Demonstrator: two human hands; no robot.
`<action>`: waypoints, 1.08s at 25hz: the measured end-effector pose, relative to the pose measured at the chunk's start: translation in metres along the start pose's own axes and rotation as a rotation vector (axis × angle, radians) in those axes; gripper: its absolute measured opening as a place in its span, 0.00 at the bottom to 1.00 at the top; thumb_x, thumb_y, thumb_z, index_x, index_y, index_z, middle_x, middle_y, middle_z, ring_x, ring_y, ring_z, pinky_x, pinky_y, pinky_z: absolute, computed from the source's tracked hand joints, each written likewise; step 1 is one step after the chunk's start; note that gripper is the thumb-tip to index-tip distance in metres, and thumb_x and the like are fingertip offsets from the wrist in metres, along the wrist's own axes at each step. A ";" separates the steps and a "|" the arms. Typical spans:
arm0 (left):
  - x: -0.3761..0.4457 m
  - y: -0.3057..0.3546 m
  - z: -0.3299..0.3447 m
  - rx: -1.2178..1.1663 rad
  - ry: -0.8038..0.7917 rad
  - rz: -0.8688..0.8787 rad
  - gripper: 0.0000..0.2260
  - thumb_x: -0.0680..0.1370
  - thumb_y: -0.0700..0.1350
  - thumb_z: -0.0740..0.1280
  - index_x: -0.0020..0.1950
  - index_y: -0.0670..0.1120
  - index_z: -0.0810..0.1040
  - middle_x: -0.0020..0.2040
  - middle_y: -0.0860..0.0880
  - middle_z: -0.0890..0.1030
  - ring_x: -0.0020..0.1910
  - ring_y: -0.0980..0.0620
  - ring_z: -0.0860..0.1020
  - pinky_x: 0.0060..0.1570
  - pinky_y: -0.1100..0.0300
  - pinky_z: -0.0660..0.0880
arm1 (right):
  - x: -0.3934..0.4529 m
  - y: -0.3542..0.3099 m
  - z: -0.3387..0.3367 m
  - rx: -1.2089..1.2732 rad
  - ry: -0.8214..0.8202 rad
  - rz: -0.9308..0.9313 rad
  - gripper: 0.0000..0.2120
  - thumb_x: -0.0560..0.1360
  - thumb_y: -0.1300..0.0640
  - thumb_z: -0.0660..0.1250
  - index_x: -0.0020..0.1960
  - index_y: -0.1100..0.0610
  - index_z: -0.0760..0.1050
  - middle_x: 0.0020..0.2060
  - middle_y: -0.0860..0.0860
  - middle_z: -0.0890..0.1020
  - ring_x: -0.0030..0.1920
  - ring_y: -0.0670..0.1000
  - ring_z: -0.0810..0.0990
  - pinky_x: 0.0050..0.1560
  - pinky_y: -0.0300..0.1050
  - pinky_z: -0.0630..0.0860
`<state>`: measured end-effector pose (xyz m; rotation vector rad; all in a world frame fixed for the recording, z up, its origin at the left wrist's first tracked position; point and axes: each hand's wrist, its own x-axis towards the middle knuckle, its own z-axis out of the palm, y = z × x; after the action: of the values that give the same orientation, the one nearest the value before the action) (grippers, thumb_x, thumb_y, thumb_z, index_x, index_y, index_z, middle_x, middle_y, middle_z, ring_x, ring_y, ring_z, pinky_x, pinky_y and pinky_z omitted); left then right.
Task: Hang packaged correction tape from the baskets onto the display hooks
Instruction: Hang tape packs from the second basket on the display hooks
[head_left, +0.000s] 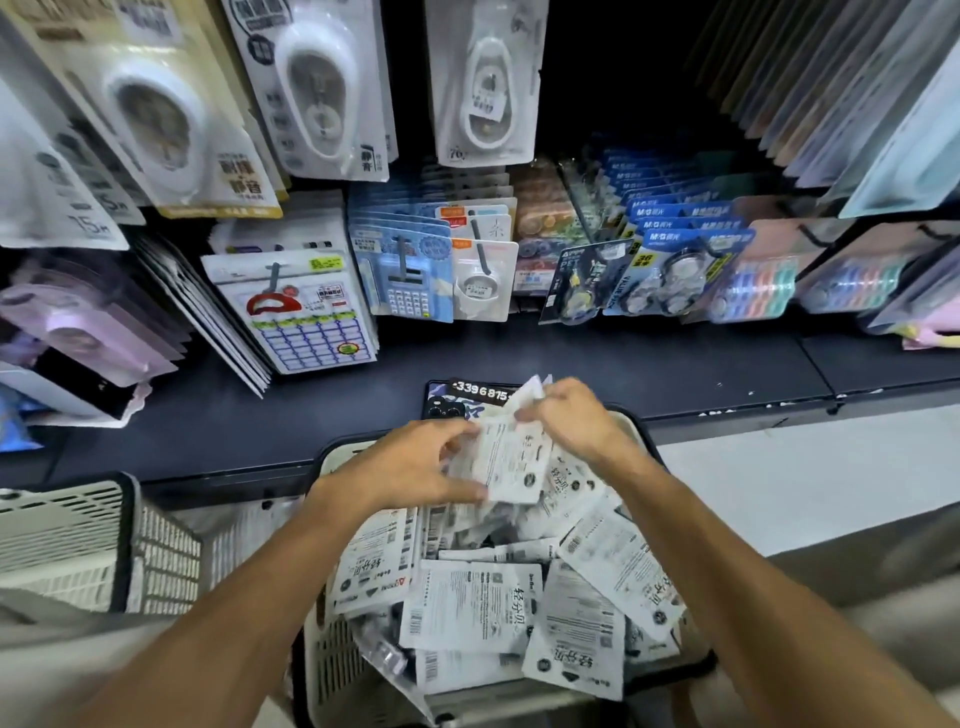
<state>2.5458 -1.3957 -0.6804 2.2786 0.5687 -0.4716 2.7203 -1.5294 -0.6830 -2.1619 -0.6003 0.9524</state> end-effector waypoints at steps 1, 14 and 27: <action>-0.005 0.009 -0.001 -0.069 0.017 0.051 0.47 0.64 0.65 0.79 0.78 0.62 0.60 0.74 0.54 0.71 0.69 0.54 0.72 0.71 0.51 0.70 | -0.001 -0.011 -0.012 0.139 0.057 0.082 0.10 0.72 0.60 0.71 0.33 0.58 0.75 0.28 0.49 0.76 0.31 0.50 0.74 0.35 0.42 0.69; -0.024 0.053 -0.013 -0.617 0.782 0.046 0.32 0.60 0.49 0.81 0.54 0.65 0.65 0.43 0.68 0.80 0.40 0.68 0.80 0.34 0.74 0.75 | -0.043 -0.056 -0.043 1.007 -0.086 0.033 0.17 0.80 0.46 0.65 0.60 0.58 0.79 0.29 0.52 0.76 0.35 0.53 0.81 0.46 0.54 0.84; -0.059 0.070 -0.106 -1.282 0.584 0.398 0.38 0.55 0.50 0.86 0.64 0.55 0.79 0.60 0.45 0.85 0.57 0.42 0.84 0.51 0.46 0.82 | -0.078 -0.117 -0.044 0.852 0.002 -0.544 0.24 0.67 0.47 0.81 0.59 0.51 0.78 0.53 0.59 0.86 0.51 0.61 0.87 0.45 0.51 0.84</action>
<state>2.5507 -1.3785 -0.5419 1.1621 0.4527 0.6425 2.6904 -1.5205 -0.5393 -1.1591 -0.5916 0.7132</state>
